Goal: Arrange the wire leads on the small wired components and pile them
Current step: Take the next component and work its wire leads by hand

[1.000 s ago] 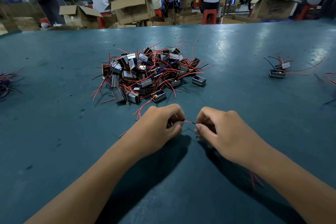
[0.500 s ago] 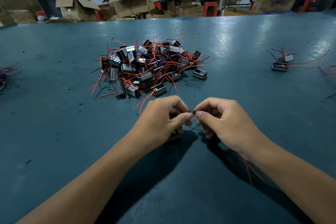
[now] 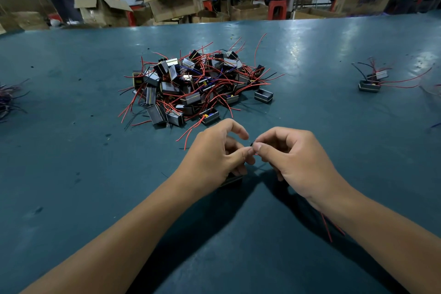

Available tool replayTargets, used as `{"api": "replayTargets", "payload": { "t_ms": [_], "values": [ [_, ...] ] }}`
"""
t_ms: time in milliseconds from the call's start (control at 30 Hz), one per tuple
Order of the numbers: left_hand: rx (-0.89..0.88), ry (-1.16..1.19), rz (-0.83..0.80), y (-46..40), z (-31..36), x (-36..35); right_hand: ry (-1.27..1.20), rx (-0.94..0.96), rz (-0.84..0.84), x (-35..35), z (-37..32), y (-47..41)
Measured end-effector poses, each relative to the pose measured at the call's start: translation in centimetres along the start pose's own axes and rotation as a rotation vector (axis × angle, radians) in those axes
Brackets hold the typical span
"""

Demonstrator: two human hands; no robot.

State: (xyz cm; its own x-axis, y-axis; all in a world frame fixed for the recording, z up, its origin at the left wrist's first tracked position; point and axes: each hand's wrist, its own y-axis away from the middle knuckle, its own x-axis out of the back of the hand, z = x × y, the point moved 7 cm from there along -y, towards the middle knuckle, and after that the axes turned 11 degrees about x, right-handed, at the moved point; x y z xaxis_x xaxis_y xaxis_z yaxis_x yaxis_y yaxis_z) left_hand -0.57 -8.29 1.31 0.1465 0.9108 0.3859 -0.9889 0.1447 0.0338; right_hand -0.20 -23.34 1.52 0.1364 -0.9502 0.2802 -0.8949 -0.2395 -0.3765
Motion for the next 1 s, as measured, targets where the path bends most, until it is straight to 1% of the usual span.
{"api": "replayTargets", "payload": {
  "t_ms": [133,300,433,533,667,800,900,1000],
  "values": [
    [0.001,-0.016,0.009,0.1,0.1,-0.1,-0.022,-0.010,0.014,-0.1,0.1,0.0],
    [0.008,-0.001,-0.029,0.2,0.2,-0.4,-0.036,-0.020,0.010,-0.2,0.0,0.0],
    [-0.018,-0.061,-0.020,0.3,0.3,-0.5,-0.056,-0.036,0.023,-0.2,-0.1,0.0],
    [-0.043,-0.103,-0.012,0.4,0.4,-0.6,-0.040,-0.041,0.028,-0.3,-0.2,0.1],
    [-0.055,-0.104,-0.044,0.5,0.5,-0.6,-0.010,-0.031,0.019,-0.4,-0.2,0.1],
    [0.000,0.023,-0.106,0.5,0.4,-0.5,-0.018,-0.025,0.016,-0.4,0.2,-0.1],
    [0.039,0.104,-0.111,0.4,0.3,-0.3,-0.041,-0.052,-0.009,-0.3,0.8,-0.2],
    [0.053,0.124,-0.110,0.3,0.1,-0.3,-0.046,-0.054,-0.011,-0.3,1.0,-0.2]
  ]
}}
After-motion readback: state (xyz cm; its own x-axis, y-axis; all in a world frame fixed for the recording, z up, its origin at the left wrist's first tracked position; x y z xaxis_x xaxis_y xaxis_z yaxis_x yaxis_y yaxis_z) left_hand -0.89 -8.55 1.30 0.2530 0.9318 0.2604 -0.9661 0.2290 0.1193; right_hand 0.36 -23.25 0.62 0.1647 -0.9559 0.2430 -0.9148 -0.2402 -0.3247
